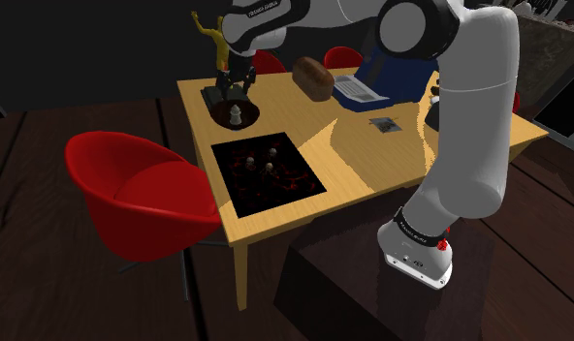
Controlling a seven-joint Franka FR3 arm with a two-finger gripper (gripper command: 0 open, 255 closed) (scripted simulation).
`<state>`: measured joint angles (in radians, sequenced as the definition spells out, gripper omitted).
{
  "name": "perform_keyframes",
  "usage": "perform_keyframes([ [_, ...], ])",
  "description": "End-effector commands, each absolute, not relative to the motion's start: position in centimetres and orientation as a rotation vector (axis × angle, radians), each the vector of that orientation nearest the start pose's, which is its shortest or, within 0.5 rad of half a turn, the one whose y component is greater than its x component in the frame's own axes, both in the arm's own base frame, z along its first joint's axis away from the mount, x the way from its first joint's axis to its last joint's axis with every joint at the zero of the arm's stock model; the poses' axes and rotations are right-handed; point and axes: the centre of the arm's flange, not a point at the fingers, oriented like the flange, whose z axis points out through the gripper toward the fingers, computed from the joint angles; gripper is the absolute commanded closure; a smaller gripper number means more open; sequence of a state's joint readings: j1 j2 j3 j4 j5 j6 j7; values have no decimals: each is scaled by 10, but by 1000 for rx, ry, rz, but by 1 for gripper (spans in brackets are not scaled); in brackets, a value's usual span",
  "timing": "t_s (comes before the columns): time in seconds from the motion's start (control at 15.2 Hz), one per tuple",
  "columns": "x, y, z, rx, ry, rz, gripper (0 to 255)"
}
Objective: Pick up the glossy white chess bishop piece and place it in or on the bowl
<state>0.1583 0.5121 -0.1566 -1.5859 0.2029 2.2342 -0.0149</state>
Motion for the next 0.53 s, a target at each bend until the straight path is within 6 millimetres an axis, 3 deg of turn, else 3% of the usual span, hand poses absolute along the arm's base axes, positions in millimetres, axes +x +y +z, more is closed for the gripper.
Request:
perform_keyframes([
  [0.0,699,22,381,-3039,109,-220,0],
  [0.07,697,21,391,-3039,109,-220,0],
  [0.46,697,21,391,-3039,109,-220,0],
])
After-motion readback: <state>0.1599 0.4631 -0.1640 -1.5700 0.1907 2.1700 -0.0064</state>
